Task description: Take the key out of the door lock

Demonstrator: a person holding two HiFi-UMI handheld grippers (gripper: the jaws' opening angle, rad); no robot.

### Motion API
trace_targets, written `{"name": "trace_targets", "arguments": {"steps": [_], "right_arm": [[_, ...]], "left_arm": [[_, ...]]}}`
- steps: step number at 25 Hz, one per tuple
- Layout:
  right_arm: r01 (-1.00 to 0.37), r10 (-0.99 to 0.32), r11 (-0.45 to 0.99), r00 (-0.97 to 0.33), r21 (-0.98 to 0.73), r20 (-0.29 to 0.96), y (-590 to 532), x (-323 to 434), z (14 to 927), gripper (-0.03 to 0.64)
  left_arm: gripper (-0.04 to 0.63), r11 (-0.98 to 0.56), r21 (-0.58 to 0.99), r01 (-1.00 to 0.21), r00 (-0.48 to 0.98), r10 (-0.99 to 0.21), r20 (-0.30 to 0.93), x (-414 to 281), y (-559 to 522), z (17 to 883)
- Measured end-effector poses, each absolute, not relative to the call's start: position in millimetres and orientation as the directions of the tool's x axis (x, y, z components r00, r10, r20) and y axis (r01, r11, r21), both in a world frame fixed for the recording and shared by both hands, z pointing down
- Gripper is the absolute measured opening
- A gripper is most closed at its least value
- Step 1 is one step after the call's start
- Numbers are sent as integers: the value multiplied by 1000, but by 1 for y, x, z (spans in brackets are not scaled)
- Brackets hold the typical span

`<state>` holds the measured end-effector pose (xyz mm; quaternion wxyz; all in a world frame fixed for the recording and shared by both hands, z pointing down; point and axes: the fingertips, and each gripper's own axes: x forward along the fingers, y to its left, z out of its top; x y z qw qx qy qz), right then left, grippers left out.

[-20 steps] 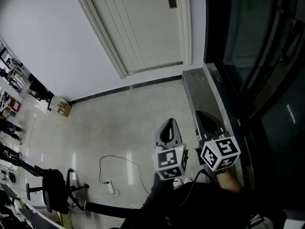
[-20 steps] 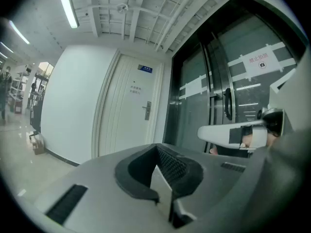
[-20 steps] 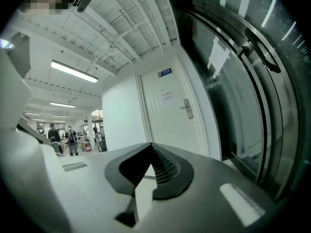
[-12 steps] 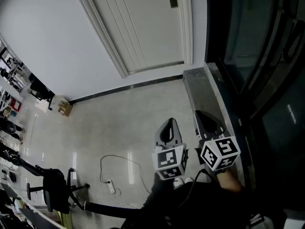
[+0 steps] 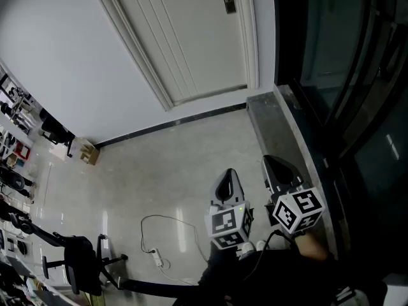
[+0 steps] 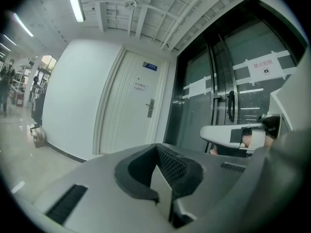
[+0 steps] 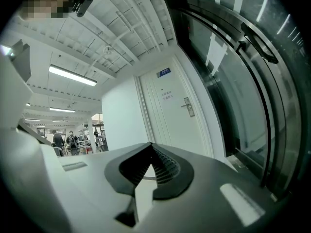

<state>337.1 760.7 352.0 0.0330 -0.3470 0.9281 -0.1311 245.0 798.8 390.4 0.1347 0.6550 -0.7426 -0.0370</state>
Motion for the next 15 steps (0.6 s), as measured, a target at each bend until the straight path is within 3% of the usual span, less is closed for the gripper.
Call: {"name": "trace_targets", "arguments": {"steps": [15], "right_arm": [[-661,-688,693,-726,-287,12,708,326,374,2]], "left_arm": [[0,131,302,-944,-78,-981,179,219,749,423]]}}
